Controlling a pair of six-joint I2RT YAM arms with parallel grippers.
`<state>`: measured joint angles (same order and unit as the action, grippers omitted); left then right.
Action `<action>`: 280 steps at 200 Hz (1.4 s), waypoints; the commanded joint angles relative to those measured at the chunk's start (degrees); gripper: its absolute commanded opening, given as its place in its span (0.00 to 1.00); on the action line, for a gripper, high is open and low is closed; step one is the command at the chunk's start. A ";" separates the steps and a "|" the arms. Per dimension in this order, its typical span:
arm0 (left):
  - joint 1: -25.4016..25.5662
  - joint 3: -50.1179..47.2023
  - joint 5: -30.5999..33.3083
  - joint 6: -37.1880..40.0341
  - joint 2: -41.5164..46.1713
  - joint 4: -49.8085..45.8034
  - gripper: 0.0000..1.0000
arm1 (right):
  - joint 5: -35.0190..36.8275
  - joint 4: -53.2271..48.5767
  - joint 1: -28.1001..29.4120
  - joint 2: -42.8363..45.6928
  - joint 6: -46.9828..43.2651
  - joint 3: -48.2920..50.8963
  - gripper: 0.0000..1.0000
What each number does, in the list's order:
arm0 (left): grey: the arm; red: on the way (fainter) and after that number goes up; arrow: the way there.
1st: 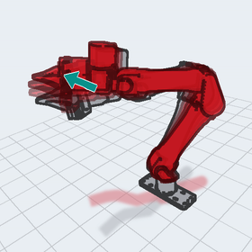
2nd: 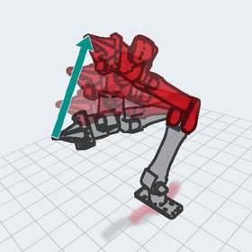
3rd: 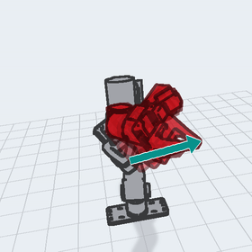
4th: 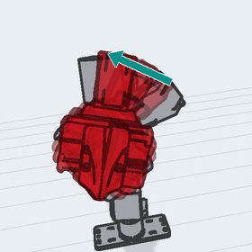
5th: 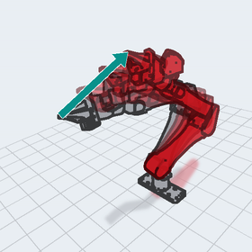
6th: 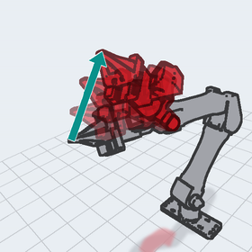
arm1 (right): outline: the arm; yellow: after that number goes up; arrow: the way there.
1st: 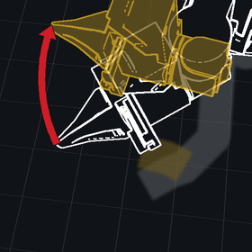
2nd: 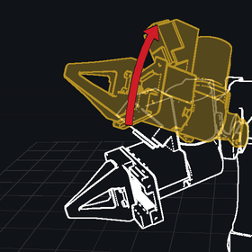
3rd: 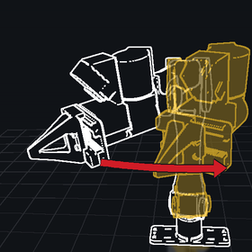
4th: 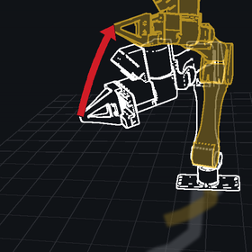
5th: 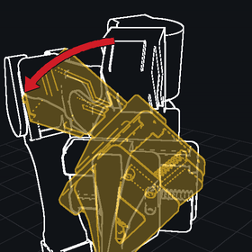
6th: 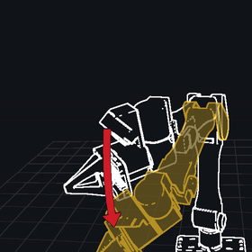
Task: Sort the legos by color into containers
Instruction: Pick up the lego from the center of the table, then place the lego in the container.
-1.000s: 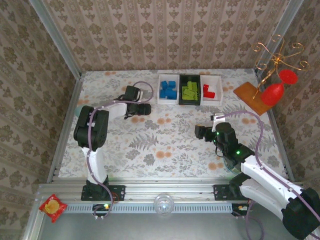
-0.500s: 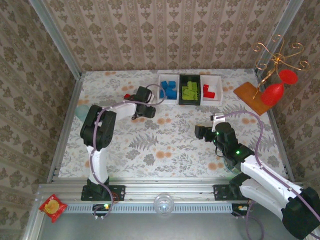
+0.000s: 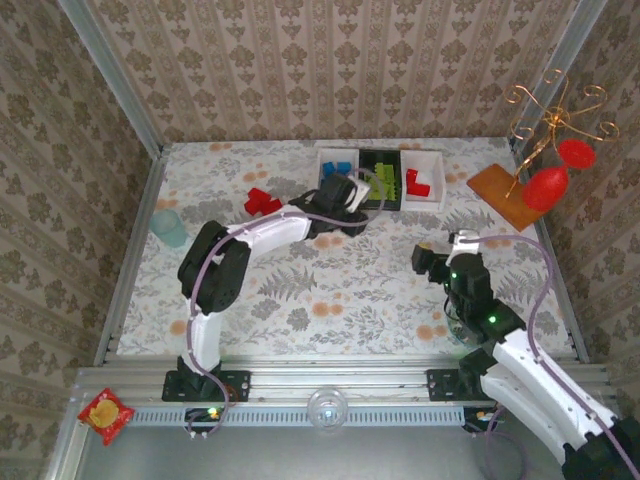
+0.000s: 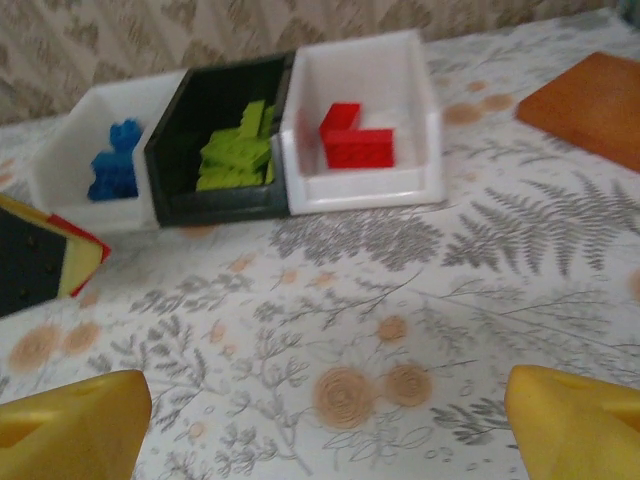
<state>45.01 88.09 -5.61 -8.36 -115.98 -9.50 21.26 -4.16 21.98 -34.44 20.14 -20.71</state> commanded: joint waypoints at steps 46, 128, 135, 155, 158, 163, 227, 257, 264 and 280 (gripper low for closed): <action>2.25 30.71 -4.83 -0.12 -17.55 0.25 0.38 | 1.88 -0.93 -1.23 8.07 2.15 3.35 0.93; 3.52 63.25 0.16 1.18 -41.34 -1.23 0.43 | 0.04 -1.30 -1.32 9.04 1.68 3.10 0.93; 3.67 63.34 0.77 1.32 -41.96 0.17 0.44 | -0.19 -1.32 -1.32 9.03 1.69 3.08 0.93; 3.62 64.91 1.39 1.85 -43.59 1.85 0.48 | -0.37 -1.44 -1.31 9.08 1.58 2.96 0.93; 3.67 65.26 1.43 1.87 -43.74 1.86 0.48 | -0.36 -1.45 -1.32 9.04 1.58 2.96 0.93; 3.67 65.51 1.55 2.03 -43.88 1.82 0.49 | -0.46 -1.55 -1.32 9.04 1.61 2.96 0.93; 3.40 53.05 -0.34 2.24 -30.57 -0.15 0.59 | 0.29 -2.03 -1.32 9.29 0.75 2.61 0.93; 1.60 29.88 -0.17 1.69 -14.00 4.64 0.62 | -3.84 -1.33 -1.10 5.67 1.06 1.18 0.90; 0.72 23.51 0.87 1.87 -9.78 6.17 0.63 | -4.76 -1.47 -0.83 3.28 1.19 0.04 0.90; -2.25 10.04 2.09 0.42 -0.43 8.92 0.64 | -6.23 -0.65 0.71 -3.57 1.16 -2.76 0.90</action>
<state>47.09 111.90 -5.45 -7.20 -129.69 -6.83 18.55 -5.58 21.12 -30.87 21.19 -19.18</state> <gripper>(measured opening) 0.628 0.899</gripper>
